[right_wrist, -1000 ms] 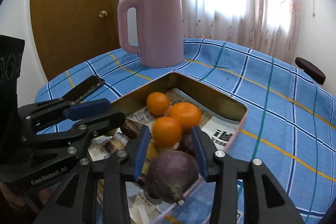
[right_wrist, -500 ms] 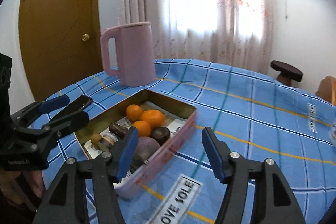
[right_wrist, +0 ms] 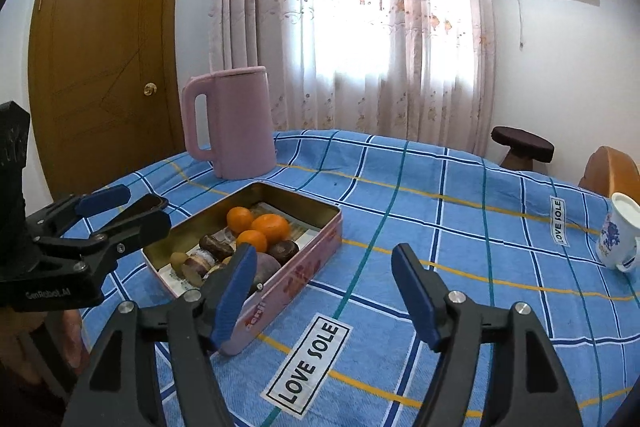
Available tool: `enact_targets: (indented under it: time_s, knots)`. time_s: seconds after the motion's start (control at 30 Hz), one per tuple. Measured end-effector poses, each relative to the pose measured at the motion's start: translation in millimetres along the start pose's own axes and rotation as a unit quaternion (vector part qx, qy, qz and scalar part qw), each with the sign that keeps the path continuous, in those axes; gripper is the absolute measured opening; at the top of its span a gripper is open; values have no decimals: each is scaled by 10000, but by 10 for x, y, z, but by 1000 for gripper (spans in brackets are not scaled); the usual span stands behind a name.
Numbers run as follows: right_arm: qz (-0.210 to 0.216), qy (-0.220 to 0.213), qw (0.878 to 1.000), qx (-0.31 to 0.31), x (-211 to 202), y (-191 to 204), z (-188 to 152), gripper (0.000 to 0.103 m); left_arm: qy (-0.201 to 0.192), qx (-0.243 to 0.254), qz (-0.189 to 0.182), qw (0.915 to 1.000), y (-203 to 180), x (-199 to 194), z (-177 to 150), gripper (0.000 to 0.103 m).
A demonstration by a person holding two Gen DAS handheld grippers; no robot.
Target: Organize fruits
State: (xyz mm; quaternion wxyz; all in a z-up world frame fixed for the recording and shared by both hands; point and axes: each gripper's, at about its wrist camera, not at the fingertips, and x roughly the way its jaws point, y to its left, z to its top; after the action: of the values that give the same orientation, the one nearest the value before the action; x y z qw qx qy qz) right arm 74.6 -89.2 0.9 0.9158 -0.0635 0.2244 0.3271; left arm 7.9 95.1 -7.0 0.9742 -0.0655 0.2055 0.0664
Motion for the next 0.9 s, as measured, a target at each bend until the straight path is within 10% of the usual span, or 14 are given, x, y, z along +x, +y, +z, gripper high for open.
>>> enact_targets:
  time_s: [0.9]
  knots:
    - [-106, -115, 9997, 174, -184, -98, -64, 71, -57, 178, 49, 9998, -119, -25, -11, 103]
